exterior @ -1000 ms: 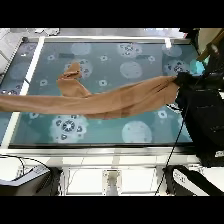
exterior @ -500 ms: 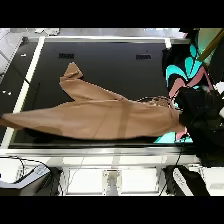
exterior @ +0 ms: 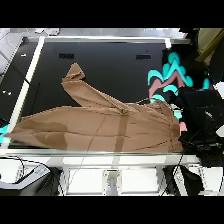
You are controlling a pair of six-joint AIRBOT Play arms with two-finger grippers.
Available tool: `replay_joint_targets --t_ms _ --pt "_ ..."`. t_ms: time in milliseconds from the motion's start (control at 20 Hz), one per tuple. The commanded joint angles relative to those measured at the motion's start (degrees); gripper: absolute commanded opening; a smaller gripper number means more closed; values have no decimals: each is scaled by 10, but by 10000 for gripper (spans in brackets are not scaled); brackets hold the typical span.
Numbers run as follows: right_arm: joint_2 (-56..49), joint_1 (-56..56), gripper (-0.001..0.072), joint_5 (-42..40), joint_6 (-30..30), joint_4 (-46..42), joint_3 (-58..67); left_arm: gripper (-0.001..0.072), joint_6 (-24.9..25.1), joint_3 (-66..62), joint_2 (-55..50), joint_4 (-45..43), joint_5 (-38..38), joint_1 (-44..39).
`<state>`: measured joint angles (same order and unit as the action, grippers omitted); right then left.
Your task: Fold the clothes and pants, and hang the long-sleeved shirts on hangers.
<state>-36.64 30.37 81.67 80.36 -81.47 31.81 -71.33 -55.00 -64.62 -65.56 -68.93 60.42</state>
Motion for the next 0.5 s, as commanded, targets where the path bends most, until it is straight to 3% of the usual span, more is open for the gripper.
replay_joint_targets --t_ms 0,100,200,350,450 --pt "2 7 460 35 -2 -4 39 644 42 -15 14 163 -7 -7" --pt "2 7 458 10 -2 10 100 643 119 -37 19 342 4 -33" --pt "2 7 452 -62 -2 63 145 643 129 -68 16 316 71 -125" --pt "-15 7 452 -104 -5 136 175 644 14 -128 -40 147 210 -325" --pt "-37 7 452 -95 -6 157 177 643 -68 -214 -134 55 217 -434"
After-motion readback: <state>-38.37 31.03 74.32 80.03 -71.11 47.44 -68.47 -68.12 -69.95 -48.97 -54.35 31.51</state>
